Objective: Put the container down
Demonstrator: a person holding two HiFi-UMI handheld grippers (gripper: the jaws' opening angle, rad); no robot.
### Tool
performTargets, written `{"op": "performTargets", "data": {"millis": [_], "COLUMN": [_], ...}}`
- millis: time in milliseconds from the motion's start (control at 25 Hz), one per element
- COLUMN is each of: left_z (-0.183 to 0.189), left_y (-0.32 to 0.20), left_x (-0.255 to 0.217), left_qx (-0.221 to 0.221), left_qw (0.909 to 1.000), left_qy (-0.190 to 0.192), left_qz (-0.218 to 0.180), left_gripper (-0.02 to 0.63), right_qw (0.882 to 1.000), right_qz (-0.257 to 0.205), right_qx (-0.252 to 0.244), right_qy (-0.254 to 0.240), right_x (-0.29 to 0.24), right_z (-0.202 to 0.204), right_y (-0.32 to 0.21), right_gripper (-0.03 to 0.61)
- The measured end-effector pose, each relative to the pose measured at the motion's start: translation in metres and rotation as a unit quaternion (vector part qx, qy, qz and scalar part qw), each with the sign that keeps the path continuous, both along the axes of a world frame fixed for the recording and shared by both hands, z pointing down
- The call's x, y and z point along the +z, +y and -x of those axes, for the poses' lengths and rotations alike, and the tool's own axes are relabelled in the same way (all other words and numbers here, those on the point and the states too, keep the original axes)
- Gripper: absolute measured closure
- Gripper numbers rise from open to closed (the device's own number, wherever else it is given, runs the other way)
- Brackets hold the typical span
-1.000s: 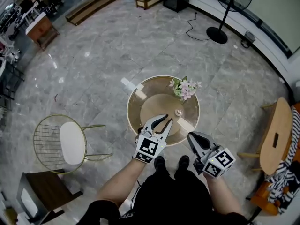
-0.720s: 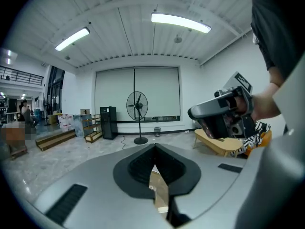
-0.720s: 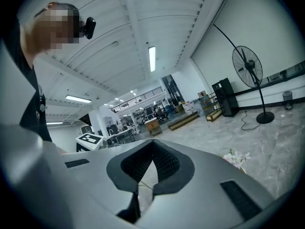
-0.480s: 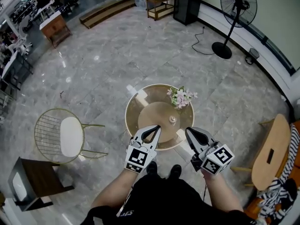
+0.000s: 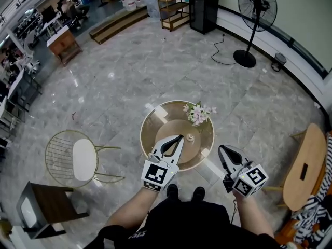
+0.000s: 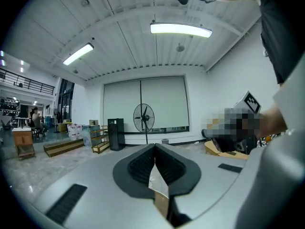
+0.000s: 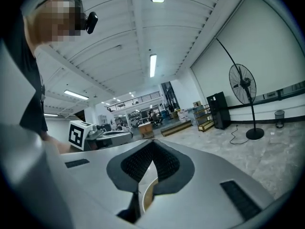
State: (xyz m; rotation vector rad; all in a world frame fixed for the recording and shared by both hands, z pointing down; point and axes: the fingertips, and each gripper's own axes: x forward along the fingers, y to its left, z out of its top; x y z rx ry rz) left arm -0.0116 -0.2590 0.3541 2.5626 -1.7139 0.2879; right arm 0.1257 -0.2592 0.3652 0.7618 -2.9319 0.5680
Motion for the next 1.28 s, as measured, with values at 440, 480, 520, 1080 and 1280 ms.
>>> {"op": "performTargets", "data": {"millis": [440, 480, 520, 1080, 1280], "left_z": [0.049, 0.050, 0.049, 0.059, 0.059], "left_y": [0.033, 0.035, 0.036, 0.026, 0.030], "left_x": [-0.007, -0.006, -0.007, -0.025, -0.025], "left_qx": [-0.071, -0.071, -0.068, -0.053, -0.059], "left_qw": [0.9973, 0.9973, 0.9975, 0.9981, 0.9974], "left_qy": [0.017, 0.017, 0.017, 0.033, 0.040], "left_qz": [0.006, 0.008, 0.010, 0.005, 0.012], "left_gripper": [0.597, 0.597, 0.597, 0.597, 0.597], "right_qw": [0.997, 0.996, 0.996, 0.996, 0.996], "right_qz": [-0.049, -0.054, -0.059, -0.085, -0.079], "right_qx": [-0.052, -0.056, -0.056, -0.029, -0.029], "right_qy": [-0.040, -0.042, -0.044, -0.025, -0.031], "right_x": [-0.043, -0.046, -0.050, -0.058, -0.059], "right_z": [0.040, 0.042, 0.042, 0.029, 0.025], "right_y": [0.005, 0.006, 0.007, 0.011, 0.011], "right_gripper": [0.566, 0.566, 0.566, 0.566, 0.566]}}
